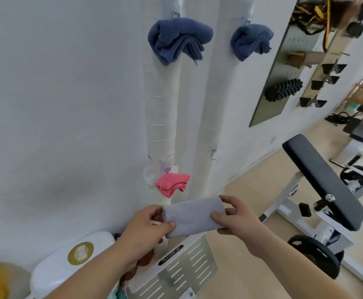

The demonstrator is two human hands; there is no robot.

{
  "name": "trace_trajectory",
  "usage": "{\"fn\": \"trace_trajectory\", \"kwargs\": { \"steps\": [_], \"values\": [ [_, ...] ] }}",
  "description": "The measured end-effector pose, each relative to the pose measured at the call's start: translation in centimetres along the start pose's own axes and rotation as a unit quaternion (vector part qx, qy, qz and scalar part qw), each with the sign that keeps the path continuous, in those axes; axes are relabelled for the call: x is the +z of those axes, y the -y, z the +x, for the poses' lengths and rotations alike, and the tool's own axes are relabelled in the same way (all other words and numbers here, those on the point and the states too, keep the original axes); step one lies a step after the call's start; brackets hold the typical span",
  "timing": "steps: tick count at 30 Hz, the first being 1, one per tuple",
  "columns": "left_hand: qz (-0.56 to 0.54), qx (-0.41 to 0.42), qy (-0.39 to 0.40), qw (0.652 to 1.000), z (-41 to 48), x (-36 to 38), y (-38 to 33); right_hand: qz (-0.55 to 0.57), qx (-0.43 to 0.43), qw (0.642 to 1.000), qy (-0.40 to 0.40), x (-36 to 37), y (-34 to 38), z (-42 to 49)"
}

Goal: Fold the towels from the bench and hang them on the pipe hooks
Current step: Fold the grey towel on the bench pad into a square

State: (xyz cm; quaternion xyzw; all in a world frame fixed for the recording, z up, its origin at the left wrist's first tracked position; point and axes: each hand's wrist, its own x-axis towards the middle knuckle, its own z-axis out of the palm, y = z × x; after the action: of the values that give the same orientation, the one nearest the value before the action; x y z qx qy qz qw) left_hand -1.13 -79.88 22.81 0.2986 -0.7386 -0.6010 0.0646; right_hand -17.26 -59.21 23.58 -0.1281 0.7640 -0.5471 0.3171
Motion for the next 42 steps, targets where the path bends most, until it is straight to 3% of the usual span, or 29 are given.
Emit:
{"fn": "trace_trajectory", "kwargs": {
  "steps": [8,13,20,32,38,40,42],
  "values": [
    [0.044,0.013,0.046,0.998,12.9,5.7,-5.7,-0.009,-0.019,0.989,-0.144,-4.9,2.1,9.8],
    [0.075,-0.003,0.045,0.996,20.7,10.6,-9.0,-0.015,-0.015,0.988,-0.156,-10.4,2.6,18.3],
    [-0.017,-0.089,0.006,0.996,32.3,17.6,-10.2,0.023,-0.068,0.984,-0.161,-15.8,2.2,29.7],
    [0.001,-0.139,-0.095,0.986,43.7,20.8,-5.8,-0.127,-0.111,0.979,-0.115,-14.7,-2.3,43.8],
    [0.029,-0.160,-0.105,0.981,45.7,21.4,-4.3,-0.172,-0.065,0.977,-0.105,-14.2,-3.3,45.5],
    [0.092,-0.135,-0.123,0.979,46.1,21.5,-4.3,-0.284,-0.049,0.952,-0.100,-14.0,-2.9,45.5],
    [0.225,-0.046,-0.157,0.961,46.1,21.4,-4.5,-0.376,-0.061,0.917,-0.113,-13.8,-2.6,45.5]
  ]
}}
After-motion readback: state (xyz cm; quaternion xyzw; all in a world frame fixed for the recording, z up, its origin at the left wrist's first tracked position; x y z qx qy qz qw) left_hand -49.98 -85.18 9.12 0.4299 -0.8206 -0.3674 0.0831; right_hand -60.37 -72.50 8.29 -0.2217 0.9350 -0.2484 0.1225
